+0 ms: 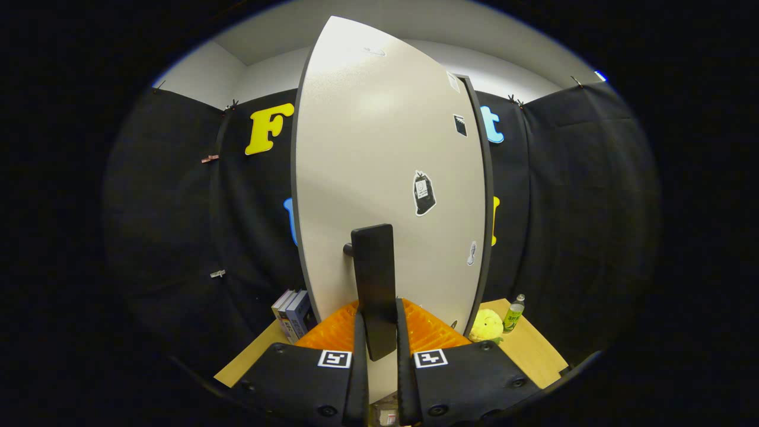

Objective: Open the shoe cabinet door, grab the shoes and put them into the shoe cabinet, then close the shoe cabinet door.

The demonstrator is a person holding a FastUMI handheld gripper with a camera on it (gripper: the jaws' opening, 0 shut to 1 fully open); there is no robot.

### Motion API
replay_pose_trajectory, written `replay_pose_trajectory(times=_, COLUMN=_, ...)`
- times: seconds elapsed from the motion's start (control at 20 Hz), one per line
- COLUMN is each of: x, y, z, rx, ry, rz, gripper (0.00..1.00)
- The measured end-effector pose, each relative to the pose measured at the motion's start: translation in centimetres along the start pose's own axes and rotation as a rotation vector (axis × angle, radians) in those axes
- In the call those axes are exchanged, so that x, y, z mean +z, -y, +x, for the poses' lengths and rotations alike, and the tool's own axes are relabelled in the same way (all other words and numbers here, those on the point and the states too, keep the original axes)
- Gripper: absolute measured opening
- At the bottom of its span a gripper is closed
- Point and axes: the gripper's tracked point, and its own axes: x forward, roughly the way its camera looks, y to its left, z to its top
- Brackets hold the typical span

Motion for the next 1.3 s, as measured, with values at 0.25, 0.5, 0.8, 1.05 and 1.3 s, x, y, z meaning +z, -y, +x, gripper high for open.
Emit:
replay_pose_trajectory(times=0.25, x=0.3, y=4.9, z=-2.9, rx=-0.010, ry=0.010, rz=0.004, gripper=0.23)
replay_pose_trajectory(times=0.5, x=0.4, y=9.4, z=-4.2, rx=-0.031, ry=0.020, rz=-0.006, gripper=0.23)
replay_pose_trajectory(times=0.8, x=0.9, y=14.2, z=-4.1, rx=-0.060, ry=0.025, rz=0.017, gripper=0.18)
replay_pose_trajectory(times=1.05, x=1.7, y=17.5, z=-4.4, rx=-0.073, ry=0.057, rz=0.024, gripper=0.17)
replay_pose_trajectory(times=1.3, x=1.6, y=19.5, z=-4.8, rx=-0.047, ry=0.053, rz=0.065, gripper=0.17)
